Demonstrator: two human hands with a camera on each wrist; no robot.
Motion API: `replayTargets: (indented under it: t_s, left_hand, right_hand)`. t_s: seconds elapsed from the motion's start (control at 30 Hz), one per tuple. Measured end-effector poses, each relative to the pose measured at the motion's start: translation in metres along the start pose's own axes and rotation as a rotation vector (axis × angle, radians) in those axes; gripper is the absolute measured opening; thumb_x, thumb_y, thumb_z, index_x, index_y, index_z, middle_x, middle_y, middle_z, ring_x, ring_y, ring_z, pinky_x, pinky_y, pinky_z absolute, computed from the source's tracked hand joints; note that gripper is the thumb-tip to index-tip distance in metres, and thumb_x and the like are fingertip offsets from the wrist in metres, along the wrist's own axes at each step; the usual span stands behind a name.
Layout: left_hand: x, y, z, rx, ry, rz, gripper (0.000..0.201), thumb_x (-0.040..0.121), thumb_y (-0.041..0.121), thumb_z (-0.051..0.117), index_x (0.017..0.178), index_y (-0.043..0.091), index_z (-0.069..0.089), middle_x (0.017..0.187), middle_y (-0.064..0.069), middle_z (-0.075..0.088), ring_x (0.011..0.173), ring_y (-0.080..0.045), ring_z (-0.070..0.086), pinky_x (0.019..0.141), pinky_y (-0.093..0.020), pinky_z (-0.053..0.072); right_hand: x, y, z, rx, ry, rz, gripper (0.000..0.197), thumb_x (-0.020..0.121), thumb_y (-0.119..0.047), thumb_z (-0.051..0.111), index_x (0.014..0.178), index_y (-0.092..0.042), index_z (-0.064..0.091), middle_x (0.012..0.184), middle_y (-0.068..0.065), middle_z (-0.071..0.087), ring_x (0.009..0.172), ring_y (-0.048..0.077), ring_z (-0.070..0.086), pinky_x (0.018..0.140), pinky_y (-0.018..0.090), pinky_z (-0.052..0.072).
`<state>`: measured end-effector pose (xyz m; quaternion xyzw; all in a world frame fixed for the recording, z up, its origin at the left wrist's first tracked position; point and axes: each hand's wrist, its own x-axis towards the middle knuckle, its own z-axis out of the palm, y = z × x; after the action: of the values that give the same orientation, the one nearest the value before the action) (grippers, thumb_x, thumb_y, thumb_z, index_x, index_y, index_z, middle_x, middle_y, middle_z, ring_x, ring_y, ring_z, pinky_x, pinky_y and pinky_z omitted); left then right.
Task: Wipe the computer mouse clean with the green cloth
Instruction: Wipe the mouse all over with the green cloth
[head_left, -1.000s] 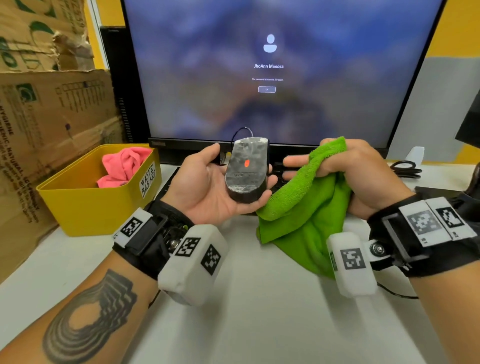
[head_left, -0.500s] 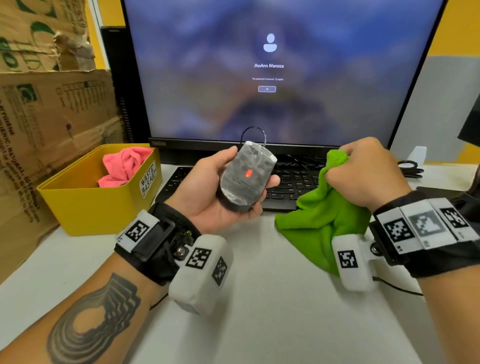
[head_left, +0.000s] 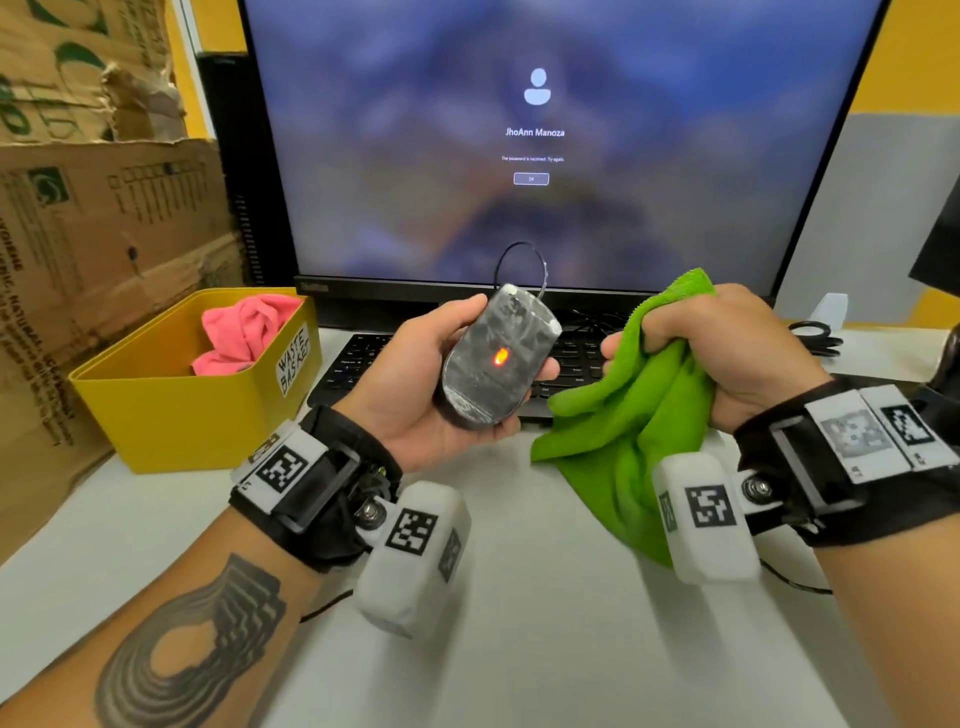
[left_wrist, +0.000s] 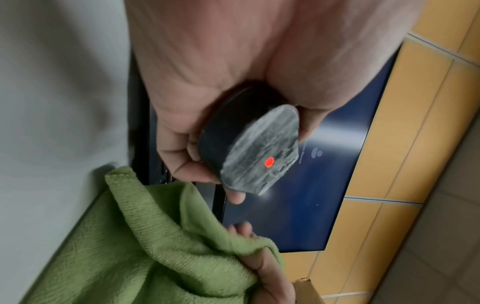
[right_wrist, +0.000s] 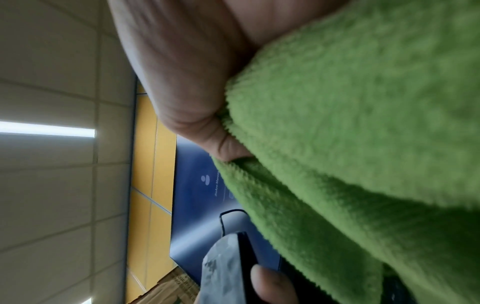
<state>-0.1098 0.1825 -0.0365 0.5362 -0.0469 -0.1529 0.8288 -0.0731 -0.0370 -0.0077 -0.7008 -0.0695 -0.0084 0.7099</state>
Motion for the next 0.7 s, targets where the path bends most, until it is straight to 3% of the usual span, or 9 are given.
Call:
replayTargets:
  t_s: [0.07, 0.13, 0.2, 0.27, 0.37, 0.43, 0.53, 0.63, 0.7]
  left_hand:
    - [0.001, 0.000, -0.001, 0.028, 0.003, 0.015, 0.049, 0.102, 0.049, 0.043, 0.112, 0.013, 0.075, 0.099, -0.018, 0.074, 0.077, -0.023, 0.057, 0.067, -0.034, 0.040]
    - [0.001, 0.000, -0.002, 0.051, 0.011, 0.025, 0.048, 0.102, 0.049, 0.044, 0.111, 0.014, 0.076, 0.099, -0.018, 0.075, 0.076, -0.023, 0.058, 0.067, -0.035, 0.039]
    - [0.000, 0.000, -0.003, 0.059, 0.012, 0.028, 0.047, 0.102, 0.049, 0.045, 0.112, 0.014, 0.075, 0.099, -0.018, 0.075, 0.077, -0.023, 0.059, 0.068, -0.035, 0.040]
    - [0.000, 0.000, -0.004, 0.055, 0.007, 0.026, 0.047, 0.101, 0.049, 0.046, 0.112, 0.014, 0.075, 0.100, -0.018, 0.075, 0.076, -0.023, 0.060, 0.067, -0.035, 0.040]
    - [0.000, 0.001, -0.004, 0.052, 0.007, 0.029, 0.047, 0.100, 0.049, 0.047, 0.111, 0.014, 0.075, 0.100, -0.019, 0.074, 0.075, -0.024, 0.060, 0.066, -0.034, 0.041]
    - [0.000, 0.001, -0.003, 0.050, 0.007, 0.033, 0.046, 0.100, 0.050, 0.047, 0.110, 0.014, 0.075, 0.098, -0.019, 0.074, 0.074, -0.024, 0.060, 0.065, -0.034, 0.041]
    - [0.000, 0.000, -0.002, 0.042, -0.002, 0.034, 0.047, 0.101, 0.051, 0.046, 0.108, 0.015, 0.076, 0.096, -0.018, 0.074, 0.072, -0.023, 0.061, 0.064, -0.033, 0.040]
    - [0.000, -0.001, 0.000, 0.020, -0.020, 0.031, 0.048, 0.102, 0.052, 0.044, 0.107, 0.016, 0.075, 0.095, -0.016, 0.073, 0.073, -0.022, 0.060, 0.063, -0.032, 0.043]
    - [0.000, -0.001, 0.002, 0.002, -0.031, 0.017, 0.046, 0.101, 0.053, 0.044, 0.104, 0.017, 0.074, 0.094, -0.013, 0.071, 0.076, -0.023, 0.061, 0.060, -0.030, 0.049]
  right_hand:
    - [0.001, 0.002, 0.000, -0.017, 0.012, -0.047, 0.039, 0.075, 0.022, 0.042, 0.052, -0.002, 0.063, 0.058, 0.017, 0.065, 0.051, 0.030, 0.059, 0.060, 0.039, 0.055]
    - [0.003, 0.005, -0.001, -0.034, 0.047, -0.057, 0.040, 0.069, 0.023, 0.044, 0.046, -0.005, 0.061, 0.058, 0.019, 0.057, 0.054, 0.028, 0.052, 0.063, 0.039, 0.046]
    - [0.002, 0.004, 0.000, 0.011, 0.037, -0.062, 0.007, 0.060, 0.017, 0.050, 0.063, 0.015, 0.056, 0.070, 0.022, 0.050, 0.062, 0.030, 0.048, 0.066, 0.044, 0.041]
    - [0.005, 0.004, -0.003, 0.047, 0.009, -0.073, 0.033, 0.052, 0.012, 0.057, 0.081, 0.026, 0.050, 0.078, 0.022, 0.048, 0.066, 0.033, 0.048, 0.067, 0.047, 0.041]
    - [-0.005, -0.003, -0.001, 0.079, -0.164, -0.104, 0.022, 0.072, 0.018, 0.059, 0.090, 0.029, 0.053, 0.074, 0.027, 0.056, 0.056, 0.037, 0.063, 0.063, 0.054, 0.057]
    - [-0.010, -0.003, 0.001, 0.078, -0.220, -0.146, 0.021, 0.080, 0.015, 0.059, 0.094, 0.030, 0.053, 0.074, 0.030, 0.063, 0.060, 0.042, 0.068, 0.067, 0.060, 0.060]
    - [-0.008, 0.000, 0.006, 0.020, -0.141, -0.356, 0.016, 0.080, -0.001, 0.071, 0.091, 0.010, 0.072, 0.077, 0.026, 0.071, 0.068, 0.040, 0.071, 0.072, 0.054, 0.061]
    - [-0.007, 0.005, 0.012, -0.270, -0.071, -0.597, 0.008, 0.078, -0.019, 0.075, 0.083, -0.017, 0.079, 0.085, 0.006, 0.074, 0.075, 0.018, 0.068, 0.074, 0.033, 0.056]
    - [-0.008, 0.009, 0.017, -0.413, -0.100, -0.688, 0.010, 0.079, -0.022, 0.073, 0.088, -0.024, 0.078, 0.092, -0.003, 0.070, 0.082, 0.007, 0.066, 0.079, 0.023, 0.051]
